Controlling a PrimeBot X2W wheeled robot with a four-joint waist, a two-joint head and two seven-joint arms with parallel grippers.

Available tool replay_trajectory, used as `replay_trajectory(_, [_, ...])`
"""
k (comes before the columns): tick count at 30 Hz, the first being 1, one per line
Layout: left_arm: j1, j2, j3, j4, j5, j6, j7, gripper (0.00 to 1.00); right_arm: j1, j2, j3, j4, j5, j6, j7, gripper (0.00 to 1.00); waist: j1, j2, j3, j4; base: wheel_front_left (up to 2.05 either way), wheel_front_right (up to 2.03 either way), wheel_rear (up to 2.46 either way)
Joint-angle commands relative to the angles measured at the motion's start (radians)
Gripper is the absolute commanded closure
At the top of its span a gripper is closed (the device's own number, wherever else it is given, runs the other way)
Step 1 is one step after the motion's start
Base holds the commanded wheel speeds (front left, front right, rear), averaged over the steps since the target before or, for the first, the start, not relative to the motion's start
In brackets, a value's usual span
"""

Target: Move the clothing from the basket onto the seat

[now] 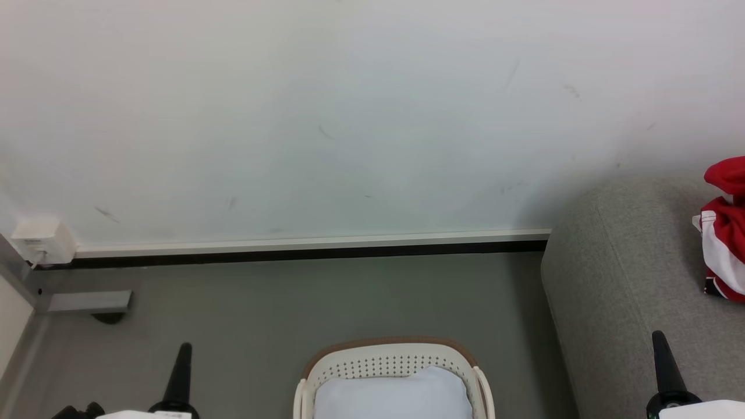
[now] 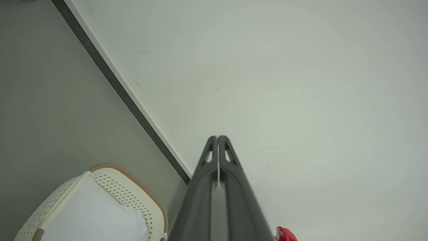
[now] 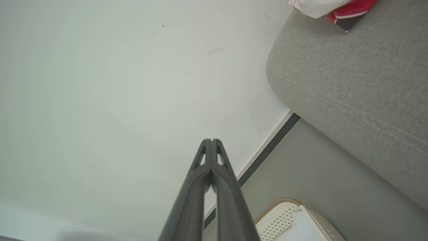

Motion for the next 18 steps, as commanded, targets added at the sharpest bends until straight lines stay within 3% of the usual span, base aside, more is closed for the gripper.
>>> replay_trajectory(1, [-0.021,0.005,0.005,-0.011,-0.035,-0.007,0.009,1.0,-0.02,-0.006,-0.005,-0.011,0.028,-0.001,0.007,1.0,0.0,0.0,0.001,0.001,0.0,0.0,0.0])
replay_trajectory(18, [-0.042,0.004,0.016,-0.016,-0.187,-0.01,0.049,1.0,-0.038,-0.006,-0.022,-0.016,0.186,-0.002,0.049,1.0,-0.0001,0.0,0.008,0.014,0.0,0.0,0.0])
